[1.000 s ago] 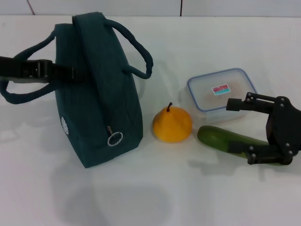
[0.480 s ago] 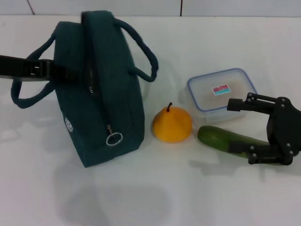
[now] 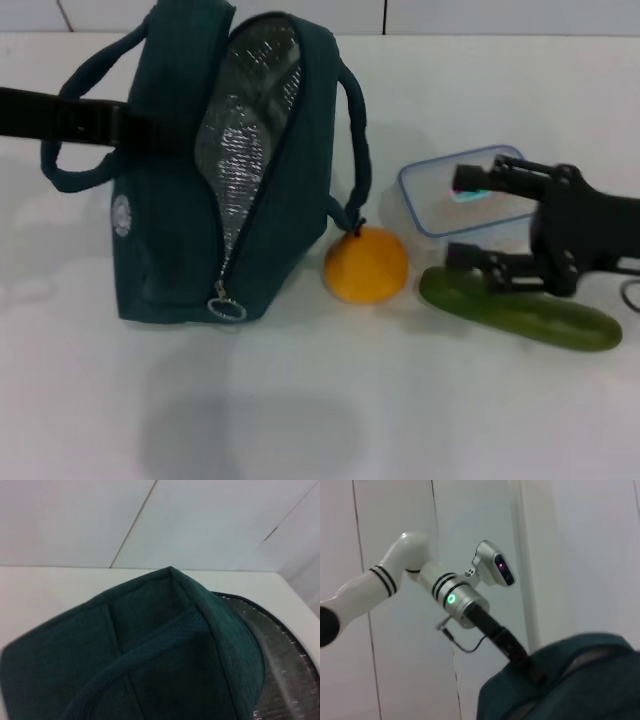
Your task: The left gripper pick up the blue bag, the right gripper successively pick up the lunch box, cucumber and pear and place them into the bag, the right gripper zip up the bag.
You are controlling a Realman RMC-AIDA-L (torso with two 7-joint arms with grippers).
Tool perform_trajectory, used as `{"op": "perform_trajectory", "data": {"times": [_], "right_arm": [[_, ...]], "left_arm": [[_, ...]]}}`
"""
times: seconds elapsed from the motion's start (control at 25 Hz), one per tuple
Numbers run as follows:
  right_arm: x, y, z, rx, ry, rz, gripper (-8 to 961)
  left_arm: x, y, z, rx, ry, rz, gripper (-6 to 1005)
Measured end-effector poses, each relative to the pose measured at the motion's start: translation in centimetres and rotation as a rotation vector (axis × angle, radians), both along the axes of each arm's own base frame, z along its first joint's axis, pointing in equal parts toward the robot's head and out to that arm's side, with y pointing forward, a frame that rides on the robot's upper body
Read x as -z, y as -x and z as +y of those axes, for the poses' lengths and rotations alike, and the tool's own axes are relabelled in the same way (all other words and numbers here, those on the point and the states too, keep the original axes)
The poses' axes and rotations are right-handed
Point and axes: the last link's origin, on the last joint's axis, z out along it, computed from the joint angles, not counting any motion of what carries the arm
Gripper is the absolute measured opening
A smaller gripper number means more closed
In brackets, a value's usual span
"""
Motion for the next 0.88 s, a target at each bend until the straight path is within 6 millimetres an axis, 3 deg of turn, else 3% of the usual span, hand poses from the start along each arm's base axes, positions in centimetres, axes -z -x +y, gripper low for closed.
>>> {"op": "perform_trajectory", "data": {"times": [0.2,0.44,0.68,0.88], "right_arm": [[0.6,3.4,1.9,-0.075,0.018,0.029,812],[0.7,7.2,2.8,-0.176,0.031,0.090,812],[1.9,8.6,4.2,-0.147,0.030,0.041,812],[4.0,8.2,5.2,-0.071,0.013,-0.057,812]], "left_arm": [[0.9,-0.6,-0.2,-0.004,0.030,0.034,42],[1.5,-1.1,-0.1,-0.012,0.051,0.046,42],[1.7,-1.5,0.0,-0.004,0.057,0.049,42],[1.7,-1.5,0.1,-0.004,0.055,0.049,42]]}}
